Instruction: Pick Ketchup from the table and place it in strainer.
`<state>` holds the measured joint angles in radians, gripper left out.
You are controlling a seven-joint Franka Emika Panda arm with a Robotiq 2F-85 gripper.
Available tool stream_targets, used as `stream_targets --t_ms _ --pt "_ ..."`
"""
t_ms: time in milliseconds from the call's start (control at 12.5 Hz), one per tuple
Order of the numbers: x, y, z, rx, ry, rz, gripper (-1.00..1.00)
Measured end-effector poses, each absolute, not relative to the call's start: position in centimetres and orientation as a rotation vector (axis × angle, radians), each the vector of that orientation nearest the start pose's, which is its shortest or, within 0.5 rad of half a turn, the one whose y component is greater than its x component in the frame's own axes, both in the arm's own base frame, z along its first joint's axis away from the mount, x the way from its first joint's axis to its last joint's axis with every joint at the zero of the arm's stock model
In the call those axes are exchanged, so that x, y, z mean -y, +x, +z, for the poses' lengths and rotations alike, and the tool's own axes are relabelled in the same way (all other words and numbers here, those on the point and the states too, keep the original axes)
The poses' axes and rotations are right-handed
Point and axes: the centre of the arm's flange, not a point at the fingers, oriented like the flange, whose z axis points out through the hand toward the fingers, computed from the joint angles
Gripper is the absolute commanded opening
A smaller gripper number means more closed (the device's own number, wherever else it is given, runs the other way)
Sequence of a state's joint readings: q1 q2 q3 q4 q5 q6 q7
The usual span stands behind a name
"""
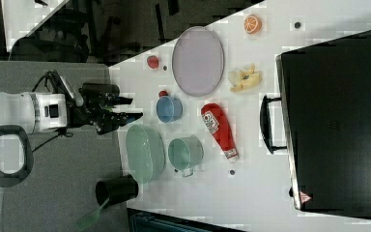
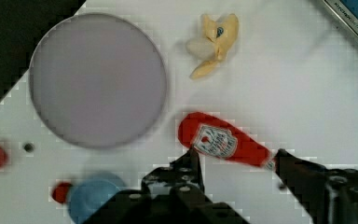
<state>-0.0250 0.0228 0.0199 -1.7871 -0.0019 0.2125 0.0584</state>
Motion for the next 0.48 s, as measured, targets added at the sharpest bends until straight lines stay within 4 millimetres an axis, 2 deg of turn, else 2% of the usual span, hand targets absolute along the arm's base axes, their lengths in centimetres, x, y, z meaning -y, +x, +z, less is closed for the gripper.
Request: stream_targets --t_ms 160,240,400,480 --pt "0.9 51.5 53.1 -1.337 -2.893 0.205 0.8" --pt "1.3 49.7 54.5 -1.354 -2.871 0.191 1.0" --pt "2.4 47.7 57.9 -1.368 -2.846 0.097 1.0" --pt "2.7 47.3 59.1 -1.346 -2.843 0.063 1.0"
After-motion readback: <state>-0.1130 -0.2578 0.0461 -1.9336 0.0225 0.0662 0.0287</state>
